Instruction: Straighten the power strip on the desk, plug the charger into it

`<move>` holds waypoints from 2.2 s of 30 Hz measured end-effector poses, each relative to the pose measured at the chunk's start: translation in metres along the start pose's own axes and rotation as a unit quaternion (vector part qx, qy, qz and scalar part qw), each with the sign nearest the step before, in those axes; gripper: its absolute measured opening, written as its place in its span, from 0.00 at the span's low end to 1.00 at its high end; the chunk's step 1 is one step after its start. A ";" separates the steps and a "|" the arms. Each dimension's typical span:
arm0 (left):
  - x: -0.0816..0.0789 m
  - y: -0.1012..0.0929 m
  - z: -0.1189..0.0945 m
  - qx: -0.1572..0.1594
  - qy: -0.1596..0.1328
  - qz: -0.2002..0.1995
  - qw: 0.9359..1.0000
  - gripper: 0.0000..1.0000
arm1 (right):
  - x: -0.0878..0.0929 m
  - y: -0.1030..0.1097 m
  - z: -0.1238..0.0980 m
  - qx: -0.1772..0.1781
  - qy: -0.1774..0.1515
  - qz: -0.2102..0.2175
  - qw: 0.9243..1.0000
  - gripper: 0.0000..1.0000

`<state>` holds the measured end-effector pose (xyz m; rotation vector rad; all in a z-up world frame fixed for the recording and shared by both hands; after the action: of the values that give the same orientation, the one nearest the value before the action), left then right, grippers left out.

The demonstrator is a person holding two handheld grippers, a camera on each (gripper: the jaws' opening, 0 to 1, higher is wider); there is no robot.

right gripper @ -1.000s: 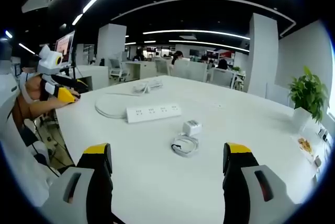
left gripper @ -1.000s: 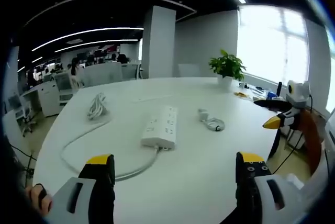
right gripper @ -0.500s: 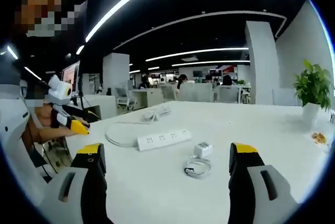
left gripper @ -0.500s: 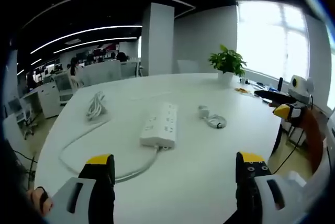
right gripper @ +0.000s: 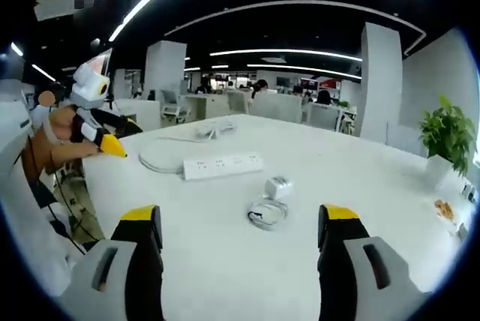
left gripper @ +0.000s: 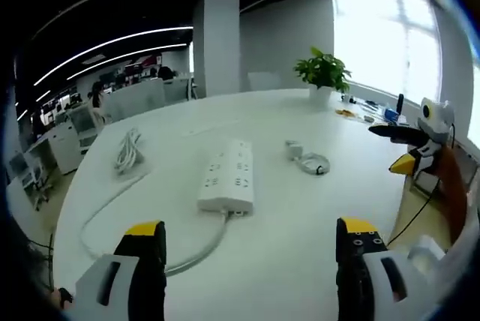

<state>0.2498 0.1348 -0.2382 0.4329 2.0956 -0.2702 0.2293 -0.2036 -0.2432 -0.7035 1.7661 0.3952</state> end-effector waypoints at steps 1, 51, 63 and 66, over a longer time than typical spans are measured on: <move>-0.002 0.000 0.002 0.002 -0.001 -0.001 1.000 0.94 | 0.001 0.000 0.001 -0.001 0.001 0.002 1.000 0.82; -0.030 0.024 0.153 0.020 0.132 0.048 0.990 0.85 | 0.017 0.000 -0.007 -0.001 -0.005 0.043 0.999 0.81; -0.029 0.018 0.171 0.019 0.147 0.060 0.987 0.85 | 0.014 0.000 -0.013 0.003 -0.006 0.046 0.999 0.81; -0.030 0.019 0.176 0.007 0.157 0.066 0.985 0.84 | 0.013 -0.003 -0.017 0.006 -0.008 0.050 0.999 0.81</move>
<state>0.4073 0.0835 -0.3064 0.6563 2.3588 -0.1460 0.2164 -0.2190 -0.2506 -0.6046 1.7922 0.4565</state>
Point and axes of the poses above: the point that each gripper's makers call its tool centre point, and the gripper's own axes: z roughly forward along the fingers, y roughly to its left, x roughly out of its underside, the point moved 8 cm from there along -z, roughly backward along the fingers, and after that the axes turned 5 degrees about -x, right-handed, at the moved point
